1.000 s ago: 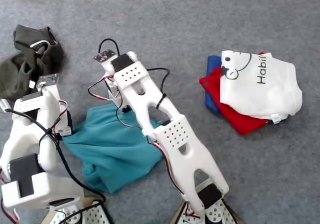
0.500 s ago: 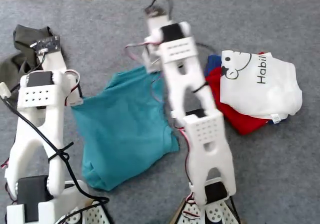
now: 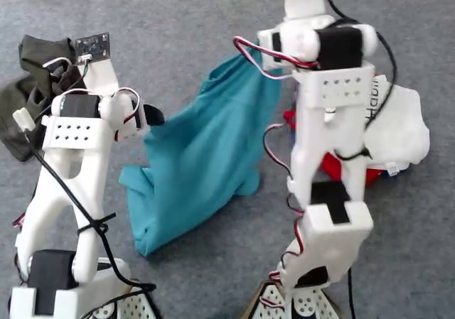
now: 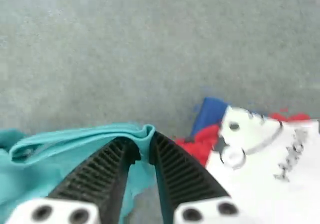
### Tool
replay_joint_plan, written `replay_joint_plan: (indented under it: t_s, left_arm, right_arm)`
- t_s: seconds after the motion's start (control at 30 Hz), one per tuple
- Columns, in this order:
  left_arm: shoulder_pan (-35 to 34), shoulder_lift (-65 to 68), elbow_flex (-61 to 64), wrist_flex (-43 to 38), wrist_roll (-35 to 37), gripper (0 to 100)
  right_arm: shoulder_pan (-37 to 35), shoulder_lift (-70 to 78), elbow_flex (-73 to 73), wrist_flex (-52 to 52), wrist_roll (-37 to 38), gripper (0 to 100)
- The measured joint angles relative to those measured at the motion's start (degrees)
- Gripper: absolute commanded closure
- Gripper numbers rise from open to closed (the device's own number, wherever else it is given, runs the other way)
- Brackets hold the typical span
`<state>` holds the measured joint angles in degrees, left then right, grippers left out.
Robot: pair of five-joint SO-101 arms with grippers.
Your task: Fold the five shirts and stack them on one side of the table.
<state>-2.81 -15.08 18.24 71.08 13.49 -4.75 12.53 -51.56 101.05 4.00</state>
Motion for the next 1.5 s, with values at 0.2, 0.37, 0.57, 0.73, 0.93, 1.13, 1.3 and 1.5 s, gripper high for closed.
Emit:
replay_joint_plan:
  t_s: [0.2,0.37,0.57,0.73,0.93,1.13,1.3,1.5]
  left_arm:
    - [0.0,6.4,-4.7,0.0,0.1,67]
    - [-0.1,13.0,-9.3,0.0,2.2,68]
    - [3.8,19.3,-14.3,0.0,3.3,68]
    - [9.0,24.1,-18.7,0.0,7.6,68]
    - [15.1,31.7,-27.9,8.5,11.7,68]
    - [18.4,39.7,-36.7,19.6,12.0,68]
    - [22.9,45.1,-42.4,21.5,12.0,76]
    - [27.2,53.4,-50.0,21.9,12.0,94]
  right_arm:
    - [6.2,-13.7,18.1,0.0,7.4,98.5]
    - [16.3,-26.9,33.5,0.0,16.9,98.5]
    - [31.3,-39.1,52.8,0.0,33.9,98.5]
    - [41.5,-44.7,63.4,0.0,44.8,98.5]
    - [51.6,-45.5,68.9,-1.8,53.2,98.5]
    - [54.1,-42.8,71.3,-4.8,53.7,98.5]
    - [54.1,-41.7,71.4,-4.9,53.7,98.5]
    - [54.1,-41.6,71.4,-5.2,53.7,98.5]
